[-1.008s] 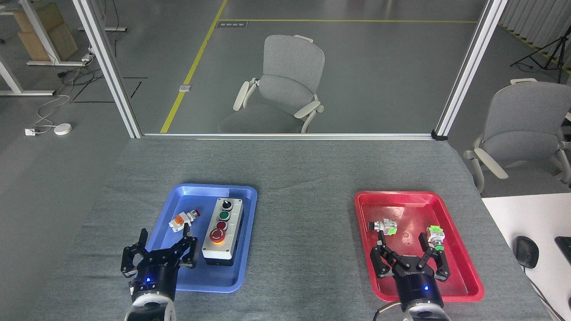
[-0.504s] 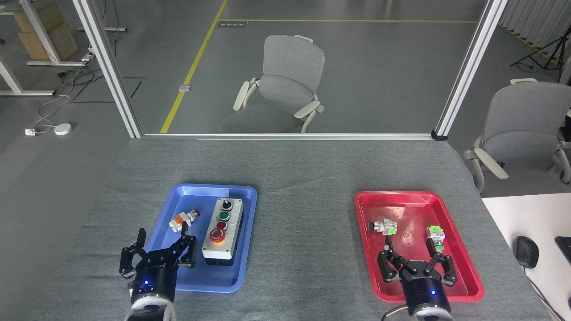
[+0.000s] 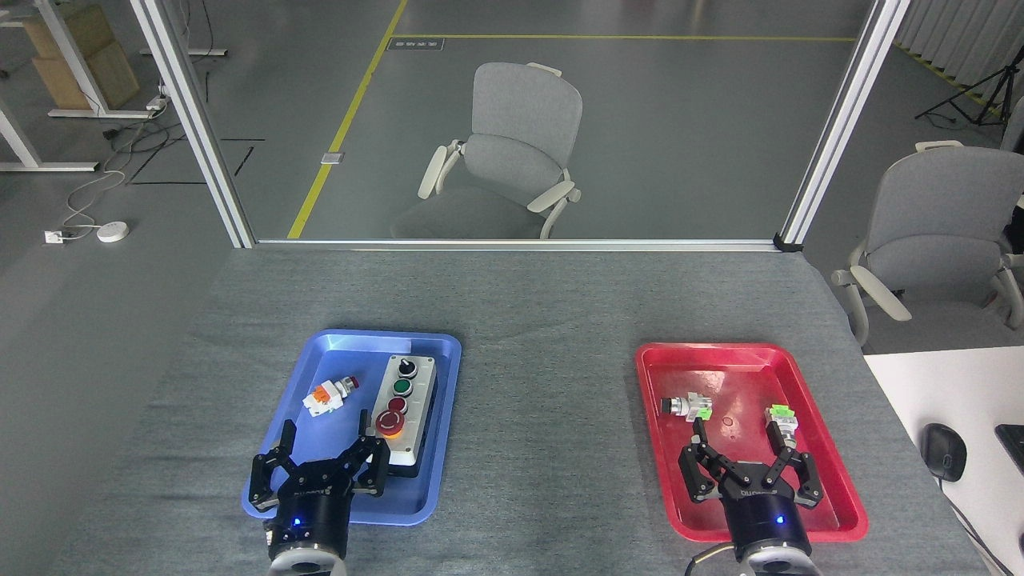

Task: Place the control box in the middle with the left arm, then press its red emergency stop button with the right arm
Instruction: 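Move the left gripper forward to the gray control box's near edge, then close the left gripper on the near end of the control box, then lift the control box off the blue tray and carry it toward the table middle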

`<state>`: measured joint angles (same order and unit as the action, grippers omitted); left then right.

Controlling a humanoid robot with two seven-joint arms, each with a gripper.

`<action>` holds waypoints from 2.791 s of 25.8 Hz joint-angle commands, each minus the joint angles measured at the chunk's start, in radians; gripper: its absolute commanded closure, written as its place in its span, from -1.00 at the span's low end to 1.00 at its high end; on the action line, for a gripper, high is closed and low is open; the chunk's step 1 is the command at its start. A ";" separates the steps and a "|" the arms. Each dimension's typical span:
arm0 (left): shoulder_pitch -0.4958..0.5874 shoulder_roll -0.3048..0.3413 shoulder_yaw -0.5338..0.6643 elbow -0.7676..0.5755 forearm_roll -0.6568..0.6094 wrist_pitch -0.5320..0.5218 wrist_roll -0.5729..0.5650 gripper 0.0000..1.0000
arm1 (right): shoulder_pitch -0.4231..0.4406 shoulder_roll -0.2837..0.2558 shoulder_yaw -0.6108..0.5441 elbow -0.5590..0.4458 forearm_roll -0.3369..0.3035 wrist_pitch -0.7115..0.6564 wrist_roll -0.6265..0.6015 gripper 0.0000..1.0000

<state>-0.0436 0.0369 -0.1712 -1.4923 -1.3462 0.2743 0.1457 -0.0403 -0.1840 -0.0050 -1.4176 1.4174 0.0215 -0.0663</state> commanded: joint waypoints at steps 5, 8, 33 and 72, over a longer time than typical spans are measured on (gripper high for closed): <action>-0.091 -0.097 -0.093 0.217 -0.103 0.085 0.000 -0.96 | 0.000 -0.009 -0.024 0.002 -0.003 -0.005 -0.003 -0.97; -0.125 -0.098 -0.093 0.294 -0.103 0.086 0.003 -0.96 | 0.002 -0.009 -0.040 0.002 -0.003 -0.008 -0.003 -0.97; -0.259 -0.080 -0.085 0.561 -0.057 0.074 0.009 -0.96 | -0.004 0.020 -0.043 0.006 -0.005 -0.025 0.000 -0.97; -0.343 -0.123 -0.125 0.382 -0.025 -0.089 0.035 1.00 | -0.016 0.018 -0.043 0.008 0.000 -0.032 0.002 -0.97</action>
<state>-0.3925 -0.0329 -0.2709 -1.0818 -1.3647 0.1842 0.1995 -0.0571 -0.1623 -0.0457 -1.4096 1.4163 -0.0126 -0.0657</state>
